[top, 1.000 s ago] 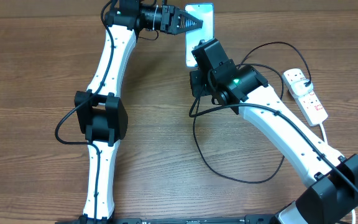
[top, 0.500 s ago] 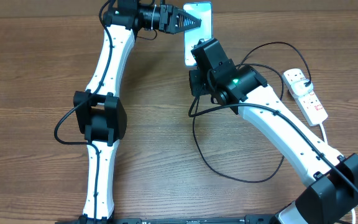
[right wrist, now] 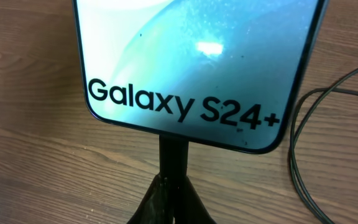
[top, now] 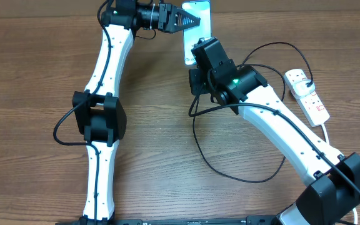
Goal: Plug charger to phone and switch on socket
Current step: 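Push the connector up into the phone's bottom port with the right gripper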
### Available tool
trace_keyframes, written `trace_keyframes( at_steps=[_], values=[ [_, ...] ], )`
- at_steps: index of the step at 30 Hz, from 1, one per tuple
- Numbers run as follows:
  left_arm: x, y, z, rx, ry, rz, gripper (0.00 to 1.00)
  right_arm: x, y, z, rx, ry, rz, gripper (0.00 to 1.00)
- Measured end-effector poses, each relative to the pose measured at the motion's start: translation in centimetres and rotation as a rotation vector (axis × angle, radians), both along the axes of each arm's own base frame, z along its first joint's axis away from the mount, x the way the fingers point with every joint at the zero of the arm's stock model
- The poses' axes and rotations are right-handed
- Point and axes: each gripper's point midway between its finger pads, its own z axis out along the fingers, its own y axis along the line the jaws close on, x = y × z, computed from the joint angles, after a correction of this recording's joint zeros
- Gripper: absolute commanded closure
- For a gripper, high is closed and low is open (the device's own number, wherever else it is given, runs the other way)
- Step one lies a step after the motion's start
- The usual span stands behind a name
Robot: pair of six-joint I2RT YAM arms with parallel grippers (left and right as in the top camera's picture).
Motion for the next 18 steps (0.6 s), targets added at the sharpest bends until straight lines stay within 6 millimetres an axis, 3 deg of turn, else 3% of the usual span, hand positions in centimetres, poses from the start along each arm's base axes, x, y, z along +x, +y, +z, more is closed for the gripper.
trace_keyframes(
  at_steps=[18],
  values=[
    [0.28, 0.24, -0.06, 0.005, -0.002, 0.012, 0.96, 0.32, 0.11, 0.08, 0.003, -0.013, -0.003, 0.96]
  ],
)
